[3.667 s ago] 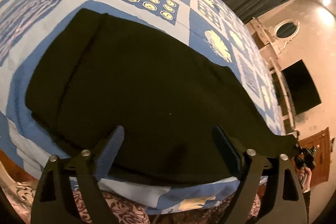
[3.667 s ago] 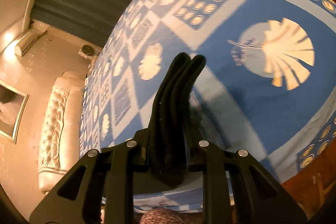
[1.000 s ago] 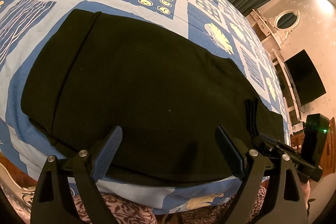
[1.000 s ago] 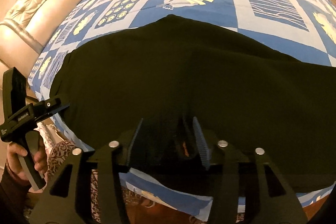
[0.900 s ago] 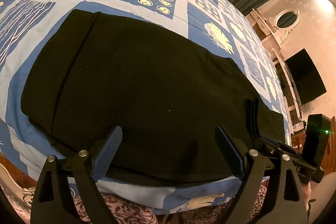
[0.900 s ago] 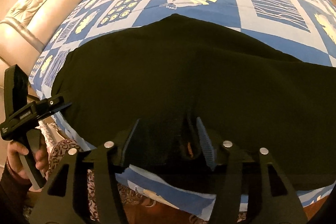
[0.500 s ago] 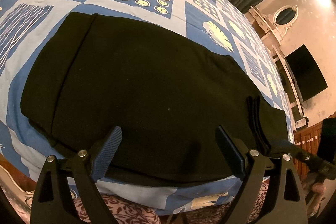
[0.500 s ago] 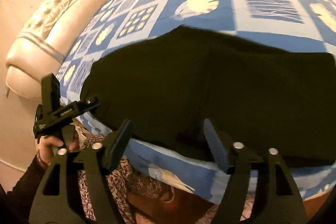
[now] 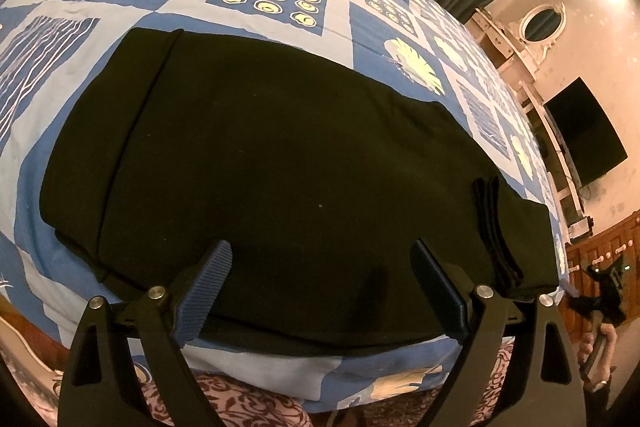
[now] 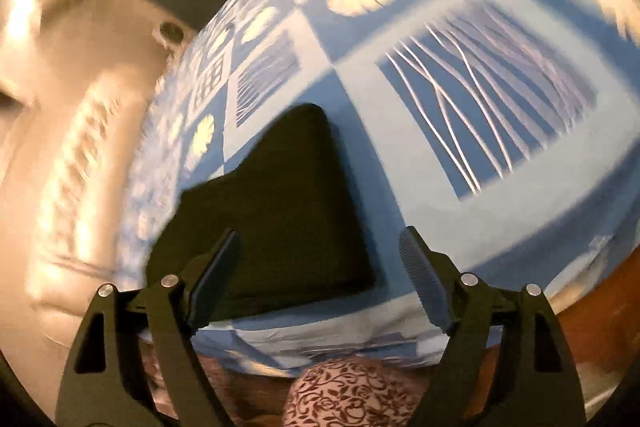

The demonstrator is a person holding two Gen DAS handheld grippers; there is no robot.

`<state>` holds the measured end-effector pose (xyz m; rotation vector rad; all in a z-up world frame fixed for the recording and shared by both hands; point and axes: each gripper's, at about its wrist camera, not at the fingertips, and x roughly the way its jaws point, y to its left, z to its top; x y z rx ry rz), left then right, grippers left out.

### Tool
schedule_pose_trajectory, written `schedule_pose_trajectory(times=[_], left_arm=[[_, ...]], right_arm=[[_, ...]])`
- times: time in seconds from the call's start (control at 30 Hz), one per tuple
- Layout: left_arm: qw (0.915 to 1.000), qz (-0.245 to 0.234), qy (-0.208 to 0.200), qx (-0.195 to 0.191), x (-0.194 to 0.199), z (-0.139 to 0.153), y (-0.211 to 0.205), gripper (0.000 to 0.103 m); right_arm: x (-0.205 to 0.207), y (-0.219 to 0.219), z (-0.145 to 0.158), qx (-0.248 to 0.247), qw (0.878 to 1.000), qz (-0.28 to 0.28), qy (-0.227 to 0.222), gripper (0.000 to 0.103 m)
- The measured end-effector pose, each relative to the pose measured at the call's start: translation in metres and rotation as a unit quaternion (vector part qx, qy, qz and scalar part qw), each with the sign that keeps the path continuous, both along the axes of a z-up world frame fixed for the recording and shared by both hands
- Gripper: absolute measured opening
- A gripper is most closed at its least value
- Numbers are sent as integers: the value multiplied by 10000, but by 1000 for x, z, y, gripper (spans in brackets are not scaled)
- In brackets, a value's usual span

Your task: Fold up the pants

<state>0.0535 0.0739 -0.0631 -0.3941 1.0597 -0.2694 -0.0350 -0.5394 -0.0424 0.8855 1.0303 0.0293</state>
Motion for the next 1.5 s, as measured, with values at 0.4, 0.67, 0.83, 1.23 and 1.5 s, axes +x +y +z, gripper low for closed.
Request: schedule_pose_trajectory(times=[0.4, 0.67, 0.83, 1.23, 1.5], left_arm=[[9999, -72, -33, 82, -1, 0, -2, 91], [9999, -91, -45, 103, -1, 0, -3, 91], [9999, -95, -47, 115, -1, 0, -3, 92], [9996, -154, -83, 215, 0, -1, -6, 92], [9984, -281, -143, 463, -1, -2, -12, 92]], right_arm=[[1, 22, -55, 828, 9958, 268, 275, 46], [1, 22, -59, 603, 9972, 298, 320, 32], [-5, 18, -57, 541, 9975, 385, 242, 36], [35, -17, -25, 389, 9977, 378, -402, 71], [101, -22, -59, 865, 9954, 335, -250, 71]])
